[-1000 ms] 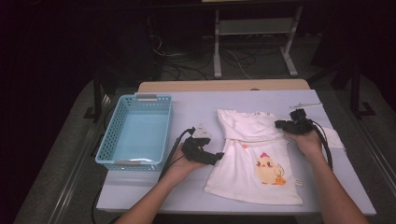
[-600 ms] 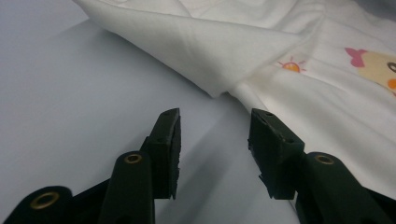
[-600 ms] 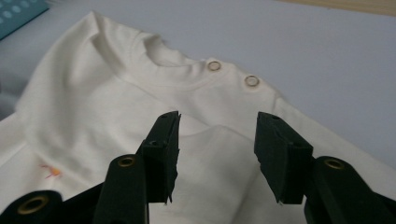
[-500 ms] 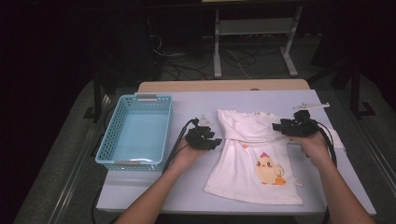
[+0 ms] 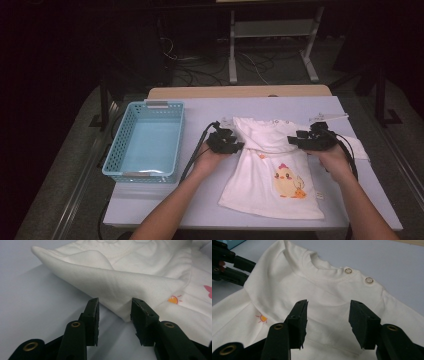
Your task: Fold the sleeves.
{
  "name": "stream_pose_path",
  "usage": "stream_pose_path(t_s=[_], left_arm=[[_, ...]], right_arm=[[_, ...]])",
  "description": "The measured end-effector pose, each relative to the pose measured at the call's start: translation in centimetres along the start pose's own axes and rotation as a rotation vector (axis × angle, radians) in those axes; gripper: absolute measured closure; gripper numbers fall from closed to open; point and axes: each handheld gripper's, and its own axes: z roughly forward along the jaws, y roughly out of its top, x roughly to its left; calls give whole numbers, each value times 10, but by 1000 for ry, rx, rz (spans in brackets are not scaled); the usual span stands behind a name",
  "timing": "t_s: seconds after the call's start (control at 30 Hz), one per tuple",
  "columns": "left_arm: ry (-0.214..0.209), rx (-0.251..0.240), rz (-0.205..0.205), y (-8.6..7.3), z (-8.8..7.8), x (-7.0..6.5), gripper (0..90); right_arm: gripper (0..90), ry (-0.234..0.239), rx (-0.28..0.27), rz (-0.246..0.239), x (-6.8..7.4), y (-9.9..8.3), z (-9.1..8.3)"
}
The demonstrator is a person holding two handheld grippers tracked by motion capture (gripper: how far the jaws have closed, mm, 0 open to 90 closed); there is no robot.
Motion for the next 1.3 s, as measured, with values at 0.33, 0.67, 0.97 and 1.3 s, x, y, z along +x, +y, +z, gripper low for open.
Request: stream_pose_path(t_s=[0.33, 0.67, 0.97, 1.3], left_arm=[[-10, -15, -15, 1, 11, -1, 559], [-53, -15, -7, -3, 12, -7, 697], [-42, -7, 28, -2, 9, -12, 843], [39, 59, -2, -5, -19, -4, 844]], right_arm=[[475, 1, 15, -2, 2, -2, 3], [475, 0, 14, -10, 4, -1, 2], [475, 1, 11, -17, 5, -1, 3], [475, -4, 0, -8, 3, -1, -1]])
